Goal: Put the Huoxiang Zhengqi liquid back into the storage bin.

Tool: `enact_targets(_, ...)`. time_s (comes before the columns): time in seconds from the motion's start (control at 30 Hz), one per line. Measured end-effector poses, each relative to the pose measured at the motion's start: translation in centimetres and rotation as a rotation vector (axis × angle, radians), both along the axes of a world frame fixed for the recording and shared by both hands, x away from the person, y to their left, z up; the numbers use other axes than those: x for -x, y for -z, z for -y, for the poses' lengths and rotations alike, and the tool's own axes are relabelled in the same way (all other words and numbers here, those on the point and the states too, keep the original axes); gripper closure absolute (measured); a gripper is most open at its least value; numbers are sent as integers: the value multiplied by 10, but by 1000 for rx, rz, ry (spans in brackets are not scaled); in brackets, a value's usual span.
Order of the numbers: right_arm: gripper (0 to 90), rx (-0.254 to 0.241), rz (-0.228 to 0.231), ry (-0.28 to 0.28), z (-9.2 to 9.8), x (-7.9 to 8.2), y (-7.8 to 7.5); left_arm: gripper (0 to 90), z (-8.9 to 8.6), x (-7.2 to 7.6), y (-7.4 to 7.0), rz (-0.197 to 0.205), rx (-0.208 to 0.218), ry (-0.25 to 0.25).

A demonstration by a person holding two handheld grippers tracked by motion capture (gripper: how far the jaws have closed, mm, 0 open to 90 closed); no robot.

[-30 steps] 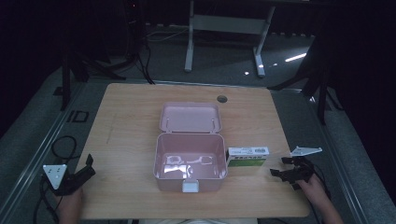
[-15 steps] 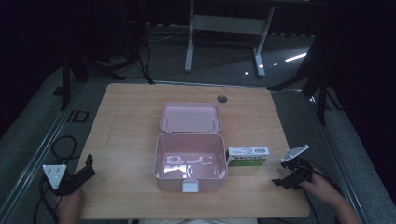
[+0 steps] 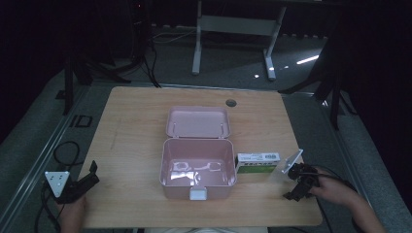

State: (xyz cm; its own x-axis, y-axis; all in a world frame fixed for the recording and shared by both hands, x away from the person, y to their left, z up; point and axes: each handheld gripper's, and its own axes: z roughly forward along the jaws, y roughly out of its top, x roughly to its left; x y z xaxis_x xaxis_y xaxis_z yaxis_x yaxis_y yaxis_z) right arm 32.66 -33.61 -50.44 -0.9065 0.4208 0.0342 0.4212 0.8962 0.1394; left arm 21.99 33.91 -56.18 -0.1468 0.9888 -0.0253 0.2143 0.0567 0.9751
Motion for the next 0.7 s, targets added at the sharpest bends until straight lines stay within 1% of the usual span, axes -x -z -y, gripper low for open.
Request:
enact_targets(0.03,136,7,-12,-5,-2,1,0,21,0,0,0,-2,-1,3)
enact_targets(0.07,136,17,-21,-28,-6,3,-1,21,0,0,0,-2,-2,3)
enact_targets(0.1,136,25,-19,-41,-8,4,-2,21,0,0,0,-2,-2,3)
enact_targets(0.17,132,27,-32,-64,-13,6,-4,21,0,0,0,-2,-2,4)
enact_targets(0.27,128,50,-52,-96,-17,7,-6,21,0,0,0,-2,-1,5)
enact_targets(0.37,128,87,-51,-114,-20,6,-7,21,0,0,0,-3,-2,6)
enact_targets(0.43,128,103,-57,-110,-22,5,-8,21,0,0,0,-4,-2,7)
enact_targets(0.47,130,117,-55,-118,-23,6,-8,21,0,0,0,-4,-2,7)
enact_targets(0.53,133,141,-66,-142,-26,8,-7,21,0,0,0,-4,-2,7)
enact_targets(0.57,132,152,-59,-160,-29,9,-7,21,0,0,0,-4,-2,7)
enact_targets(0.63,132,150,-64,-167,-31,9,-8,21,0,0,0,-4,-3,6)
enact_targets(0.7,131,147,-53,-185,-37,11,-10,21,1,0,0,-5,-6,8)
